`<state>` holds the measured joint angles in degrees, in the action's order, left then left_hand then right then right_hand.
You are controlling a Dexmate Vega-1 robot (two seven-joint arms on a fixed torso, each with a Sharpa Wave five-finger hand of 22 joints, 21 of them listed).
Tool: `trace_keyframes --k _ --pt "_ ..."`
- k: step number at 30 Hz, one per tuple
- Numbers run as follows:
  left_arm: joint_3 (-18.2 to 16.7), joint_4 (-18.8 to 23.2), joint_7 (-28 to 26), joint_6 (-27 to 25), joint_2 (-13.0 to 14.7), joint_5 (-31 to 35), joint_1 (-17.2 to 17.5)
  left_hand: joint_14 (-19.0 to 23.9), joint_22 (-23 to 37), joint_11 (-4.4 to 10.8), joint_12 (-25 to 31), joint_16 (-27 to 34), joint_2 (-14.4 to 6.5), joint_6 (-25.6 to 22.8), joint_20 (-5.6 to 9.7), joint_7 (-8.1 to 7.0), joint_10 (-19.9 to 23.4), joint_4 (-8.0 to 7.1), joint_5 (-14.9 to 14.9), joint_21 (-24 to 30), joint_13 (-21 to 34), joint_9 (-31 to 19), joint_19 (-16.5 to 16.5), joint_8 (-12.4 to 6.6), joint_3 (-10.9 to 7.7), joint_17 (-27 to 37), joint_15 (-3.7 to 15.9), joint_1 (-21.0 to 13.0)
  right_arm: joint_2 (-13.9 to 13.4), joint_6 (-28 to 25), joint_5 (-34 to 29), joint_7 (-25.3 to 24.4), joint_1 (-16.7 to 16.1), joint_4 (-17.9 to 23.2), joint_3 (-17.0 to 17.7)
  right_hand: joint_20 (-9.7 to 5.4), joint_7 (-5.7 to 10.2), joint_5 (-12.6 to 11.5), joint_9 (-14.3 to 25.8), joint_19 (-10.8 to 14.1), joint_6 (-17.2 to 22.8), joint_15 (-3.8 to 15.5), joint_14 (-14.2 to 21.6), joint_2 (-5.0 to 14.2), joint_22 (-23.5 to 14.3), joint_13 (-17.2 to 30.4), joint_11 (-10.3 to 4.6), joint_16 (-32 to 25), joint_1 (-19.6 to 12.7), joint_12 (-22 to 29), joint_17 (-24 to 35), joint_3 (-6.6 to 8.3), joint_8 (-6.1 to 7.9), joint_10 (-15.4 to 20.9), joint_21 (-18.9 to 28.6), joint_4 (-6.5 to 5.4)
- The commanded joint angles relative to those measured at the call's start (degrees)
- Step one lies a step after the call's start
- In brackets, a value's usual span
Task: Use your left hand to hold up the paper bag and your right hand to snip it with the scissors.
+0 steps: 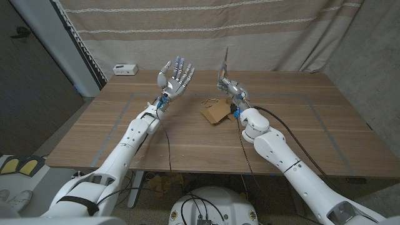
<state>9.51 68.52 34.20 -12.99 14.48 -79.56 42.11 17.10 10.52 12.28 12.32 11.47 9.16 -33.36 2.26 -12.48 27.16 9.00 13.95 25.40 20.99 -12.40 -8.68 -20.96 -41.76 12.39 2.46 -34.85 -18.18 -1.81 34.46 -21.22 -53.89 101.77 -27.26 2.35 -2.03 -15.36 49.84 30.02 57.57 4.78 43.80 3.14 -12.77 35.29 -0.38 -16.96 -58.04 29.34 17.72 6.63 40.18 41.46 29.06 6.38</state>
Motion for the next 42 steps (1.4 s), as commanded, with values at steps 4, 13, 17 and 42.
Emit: trace_keyframes --k 4,13,17,42 --pt "0.0 0.7 -0.1 0.9 -1.0 -0.2 0.1 -0.2 0.1 0.02 0.5 0.6 -0.3 -0.5 2.97 -0.24 0.1 -0.11 0.0 -0.4 0.1 -0.1 -0.4 0.08 0.01 0.1 9.48 0.2 -0.1 2.1 7.4 4.3 0.5 -2.2 0.3 -0.35 0.08 -1.5 3.6 0.2 0.2 6.91 0.8 -0.07 0.1 -0.3 -8.41 -1.0 0.5 0.1 0.5 -1.09 30.43 9.5 0.5 0.23" --pt "-0.1 1.5 -0.8 1.1 -0.7 -0.2 0.8 -0.2 0.1 0.02 0.5 0.6 -0.3 -0.4 2.97 -0.24 0.1 -0.12 -0.1 -0.5 0.1 -0.1 -0.5 0.21 0.03 0.1 9.48 0.2 2.2 5.3 16.3 11.9 0.0 -5.8 1.7 -0.56 0.07 -2.3 4.7 0.1 -0.1 6.97 0.6 -0.55 0.2 -0.4 -8.47 -1.2 0.3 0.1 0.8 -1.87 31.53 9.5 0.6 0.47" --pt "-0.2 2.0 -1.0 1.3 -0.6 -0.3 1.2 -0.3 0.1 0.02 0.5 0.6 -0.3 -0.4 2.97 -0.24 0.1 -0.11 -0.1 -0.5 0.1 -0.1 -0.5 0.27 0.04 0.1 9.47 0.2 3.7 5.7 22.1 17.2 0.1 -8.4 2.7 -0.63 0.11 -3.0 5.3 -0.1 0.0 6.98 0.4 -1.02 0.3 -0.5 -8.61 -1.4 0.0 0.1 0.9 -2.41 32.3 9.4 0.7 0.71" --pt "-0.2 3.7 -1.8 2.2 0.0 -0.4 2.5 -0.4 0.2 0.03 0.5 0.6 -0.4 -0.5 2.92 -0.25 0.1 -0.13 -0.2 -0.7 0.0 -0.1 -0.5 0.5 0.07 0.1 9.45 0.4 6.7 9.8 28.9 31.8 1.7 -16.6 3.3 2.0 2.4 -7.1 3.9 -5.2 -1.7 6.63 -7.6 -0.81 0.9 -4.4 -8.9 1.3 1.6 -4.5 0.4 -5.98 33.39 4.5 -0.9 -0.52"
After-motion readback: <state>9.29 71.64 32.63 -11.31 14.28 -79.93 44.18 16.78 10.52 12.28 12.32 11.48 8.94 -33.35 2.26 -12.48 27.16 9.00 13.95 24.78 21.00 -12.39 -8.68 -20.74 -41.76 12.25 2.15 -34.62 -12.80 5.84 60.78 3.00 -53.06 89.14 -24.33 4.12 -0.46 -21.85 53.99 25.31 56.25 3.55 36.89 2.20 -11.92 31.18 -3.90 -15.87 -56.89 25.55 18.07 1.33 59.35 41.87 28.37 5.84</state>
